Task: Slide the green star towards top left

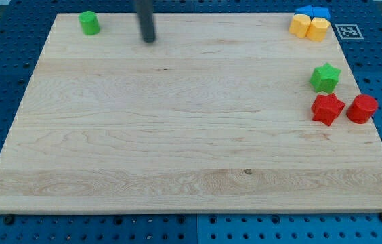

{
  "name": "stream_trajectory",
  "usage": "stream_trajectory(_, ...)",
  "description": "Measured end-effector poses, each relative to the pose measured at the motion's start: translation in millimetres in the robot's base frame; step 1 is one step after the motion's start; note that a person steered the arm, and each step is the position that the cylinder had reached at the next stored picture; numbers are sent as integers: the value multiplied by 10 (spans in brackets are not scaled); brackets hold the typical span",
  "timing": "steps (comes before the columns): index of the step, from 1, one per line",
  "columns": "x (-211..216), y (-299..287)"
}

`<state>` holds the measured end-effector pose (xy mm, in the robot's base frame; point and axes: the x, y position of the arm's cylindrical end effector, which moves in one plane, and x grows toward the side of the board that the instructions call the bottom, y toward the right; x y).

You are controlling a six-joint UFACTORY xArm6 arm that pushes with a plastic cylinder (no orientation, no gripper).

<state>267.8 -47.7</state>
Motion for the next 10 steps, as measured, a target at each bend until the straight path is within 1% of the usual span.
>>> stream_trajectory(1, -69, 1079)
stream_trajectory(2, 313, 2140)
stream_trajectory(3, 778, 2912)
stream_trajectory(4, 951, 3667)
stream_trajectory(5, 1227, 3931)
stream_trajectory(6, 1376, 3480)
stream_trajectory(8, 1367, 1698)
stream_trajectory(9, 1339, 1847)
stream_trajectory(10, 1274, 2350)
